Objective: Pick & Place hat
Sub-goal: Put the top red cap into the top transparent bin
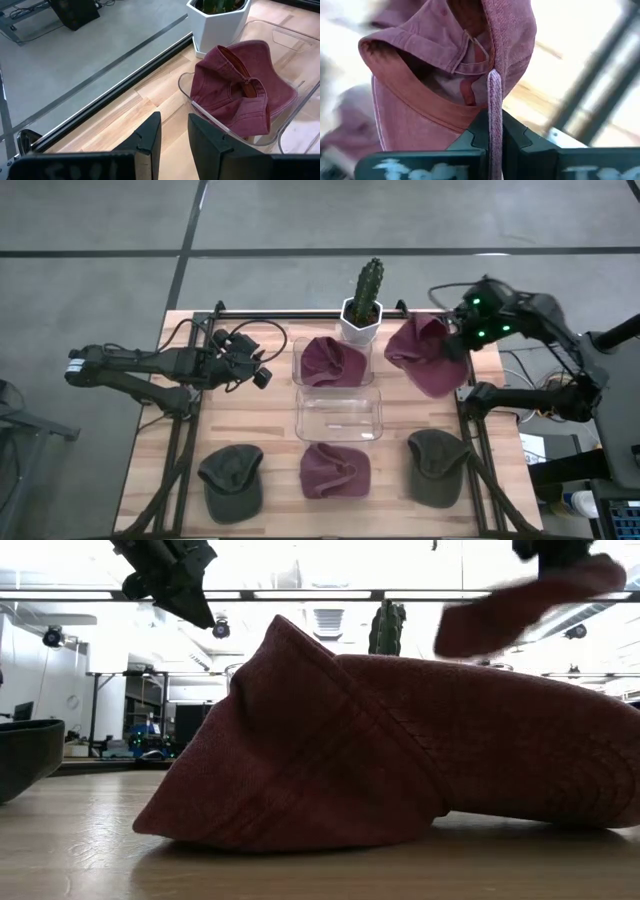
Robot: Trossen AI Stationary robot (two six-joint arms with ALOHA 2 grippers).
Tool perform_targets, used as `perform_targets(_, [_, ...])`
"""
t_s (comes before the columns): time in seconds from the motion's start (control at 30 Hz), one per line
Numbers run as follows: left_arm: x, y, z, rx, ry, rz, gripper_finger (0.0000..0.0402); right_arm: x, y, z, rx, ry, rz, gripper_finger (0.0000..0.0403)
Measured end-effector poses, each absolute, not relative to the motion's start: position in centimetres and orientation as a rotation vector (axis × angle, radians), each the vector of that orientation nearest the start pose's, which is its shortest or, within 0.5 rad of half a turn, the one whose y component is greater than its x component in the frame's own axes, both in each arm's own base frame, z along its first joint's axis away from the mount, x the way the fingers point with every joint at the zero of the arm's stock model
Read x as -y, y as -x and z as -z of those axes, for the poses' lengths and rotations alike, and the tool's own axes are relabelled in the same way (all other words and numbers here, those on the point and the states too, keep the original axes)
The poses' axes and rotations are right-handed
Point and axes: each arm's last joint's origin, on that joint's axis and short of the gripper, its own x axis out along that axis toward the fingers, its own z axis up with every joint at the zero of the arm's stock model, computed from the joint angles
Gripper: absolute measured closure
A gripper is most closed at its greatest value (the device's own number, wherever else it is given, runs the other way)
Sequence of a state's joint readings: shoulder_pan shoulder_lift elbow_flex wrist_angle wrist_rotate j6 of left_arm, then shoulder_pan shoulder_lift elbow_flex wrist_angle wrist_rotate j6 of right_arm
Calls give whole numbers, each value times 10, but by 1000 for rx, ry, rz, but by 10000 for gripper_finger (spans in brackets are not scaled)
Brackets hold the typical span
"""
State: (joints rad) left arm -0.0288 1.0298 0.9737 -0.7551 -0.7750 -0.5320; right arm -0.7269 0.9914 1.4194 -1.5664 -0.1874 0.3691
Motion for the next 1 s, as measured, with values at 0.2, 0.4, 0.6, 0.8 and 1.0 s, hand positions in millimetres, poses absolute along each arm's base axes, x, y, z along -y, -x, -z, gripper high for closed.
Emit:
perform_targets(0.2, [-15,-193,-312,-549,160,-877,312,60,-83,-429,-829,-615,398,390])
perform_targets(0.4, [-15,-193,-312,-548,161,-877,312,65,-88,-439,-803,-410,322,390])
perform_targets(0.6, [-15,-193,-312,-548,162,-878,312,80,-105,-432,-873,-354,272,390])
perform_targets(0.8, [-15,-193,-312,-548,162,-878,312,99,-133,-422,-932,-403,194,390])
perform_targets(1.0, [-15,-193,-312,-548,163,-878,312,111,-185,-411,-1005,-391,62,390])
